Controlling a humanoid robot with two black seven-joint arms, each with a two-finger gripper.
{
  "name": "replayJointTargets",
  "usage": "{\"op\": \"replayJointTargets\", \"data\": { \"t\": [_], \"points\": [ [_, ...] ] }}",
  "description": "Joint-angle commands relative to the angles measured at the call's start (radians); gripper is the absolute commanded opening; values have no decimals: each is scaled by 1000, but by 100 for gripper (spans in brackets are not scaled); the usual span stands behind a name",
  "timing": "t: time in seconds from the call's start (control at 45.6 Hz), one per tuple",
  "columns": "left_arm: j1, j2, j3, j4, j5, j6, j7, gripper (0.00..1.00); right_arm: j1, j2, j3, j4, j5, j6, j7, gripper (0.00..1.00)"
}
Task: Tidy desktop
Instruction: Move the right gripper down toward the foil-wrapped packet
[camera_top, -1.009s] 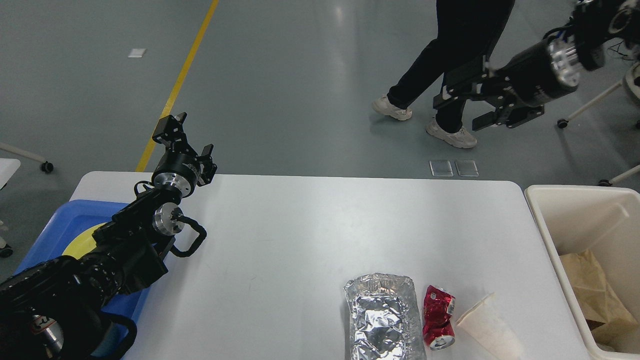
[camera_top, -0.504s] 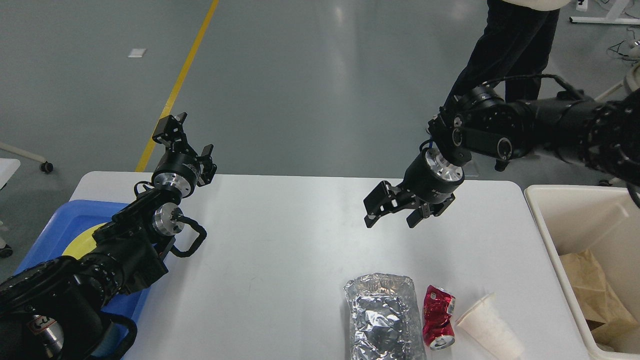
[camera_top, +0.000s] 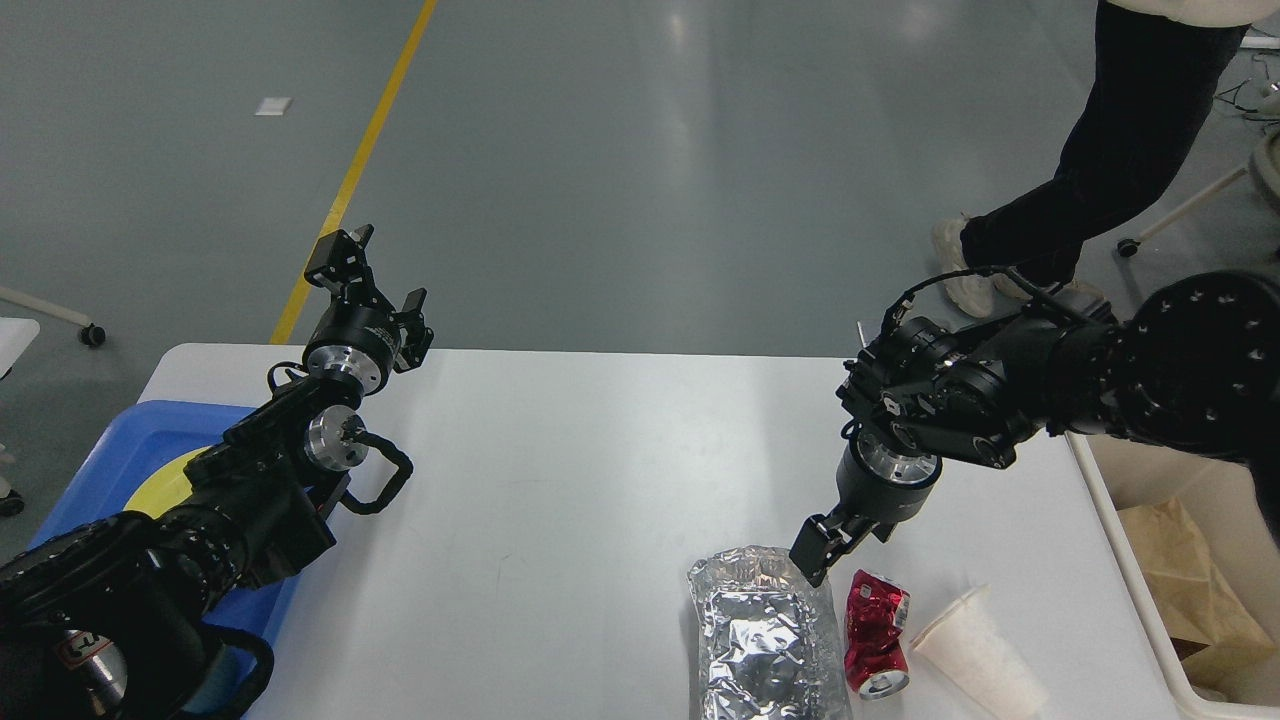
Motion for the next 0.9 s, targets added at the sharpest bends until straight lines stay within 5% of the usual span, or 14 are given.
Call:
{"op": "replayJointTargets", "data": {
  "t": [0.0, 0.877],
  "points": [
    [0, 0, 1, 0, 0, 1, 0, 96, -31, 19, -1, -2, -16, -15, -2, 100],
    [0, 0, 1, 0, 0, 1, 1, 96, -63, 22, -32, -21, -33, -170, -7, 100]
  ]
}}
